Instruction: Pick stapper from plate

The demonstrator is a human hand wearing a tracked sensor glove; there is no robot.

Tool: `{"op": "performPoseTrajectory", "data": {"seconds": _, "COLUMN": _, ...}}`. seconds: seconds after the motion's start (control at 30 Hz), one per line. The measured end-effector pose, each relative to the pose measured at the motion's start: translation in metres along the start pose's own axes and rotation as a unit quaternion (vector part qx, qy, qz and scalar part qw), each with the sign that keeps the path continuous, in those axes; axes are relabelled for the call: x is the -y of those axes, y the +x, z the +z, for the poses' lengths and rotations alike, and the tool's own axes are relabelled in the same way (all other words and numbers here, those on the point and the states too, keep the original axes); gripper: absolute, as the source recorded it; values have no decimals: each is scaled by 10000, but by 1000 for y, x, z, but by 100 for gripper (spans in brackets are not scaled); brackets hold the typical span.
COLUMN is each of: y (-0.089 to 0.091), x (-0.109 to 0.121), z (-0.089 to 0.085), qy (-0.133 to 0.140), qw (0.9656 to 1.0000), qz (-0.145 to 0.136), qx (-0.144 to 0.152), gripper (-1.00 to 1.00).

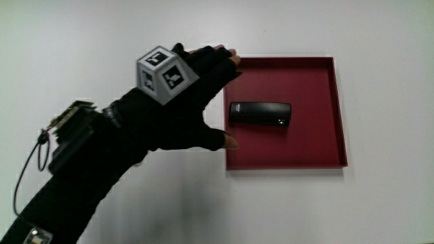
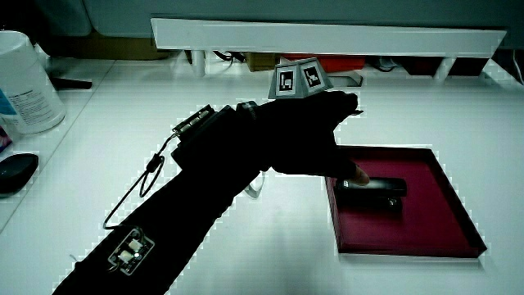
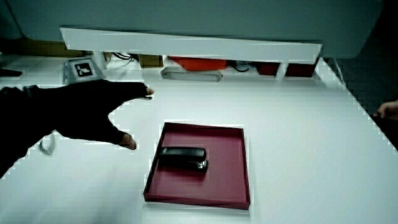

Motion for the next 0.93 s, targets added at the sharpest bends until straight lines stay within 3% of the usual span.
{"op": "performPoseTrajectory", "data": {"seconds": 0.13, "y": 1, "x": 1, "z": 1, "qy": 49, "qw": 10000, "qz": -9, "qx": -46, "gripper": 100}}
{"op": "performPoseTrajectory", "data": {"seconds": 0.33, "y": 6, "x": 6, "z": 8, "qy": 203, "qw": 9995, "qz": -156, "qx": -176, "gripper": 100}}
{"op": "performPoseTrajectory", "data": {"seconds": 0.6, "y": 15, "x": 25, "z": 43, "qy": 583, "qw": 9967, "qz": -473, "qx": -319, "gripper": 100}}
{"op": "performPoseTrajectory", "data": {"seconds": 0.77, "y": 14, "x": 43, "z": 66, "qy": 795, "qw": 9946, "qz": -481, "qx": -455, "gripper": 100}}
{"op": "performPoseTrajectory", "data": {"seconds": 0.83, "y": 11, "x": 49, "z": 74, "qy": 920, "qw": 9920, "qz": -584, "qx": -636, "gripper": 100}}
{"op": "performPoseTrajectory", "data": {"seconds": 0.87, "y": 6, "x": 48, "z": 73, "qy": 1113, "qw": 9861, "qz": -848, "qx": -900, "gripper": 100}}
{"op": "performPoseTrajectory", "data": {"seconds": 0.9, "y": 4, "x": 52, "z": 78, "qy": 1212, "qw": 9821, "qz": -843, "qx": -1169, "gripper": 100}}
{"op": "performPoseTrajectory", "data": {"seconds": 0.93, "y": 0, "x": 54, "z": 79, "qy": 1196, "qw": 9834, "qz": -937, "qx": -987, "gripper": 100}}
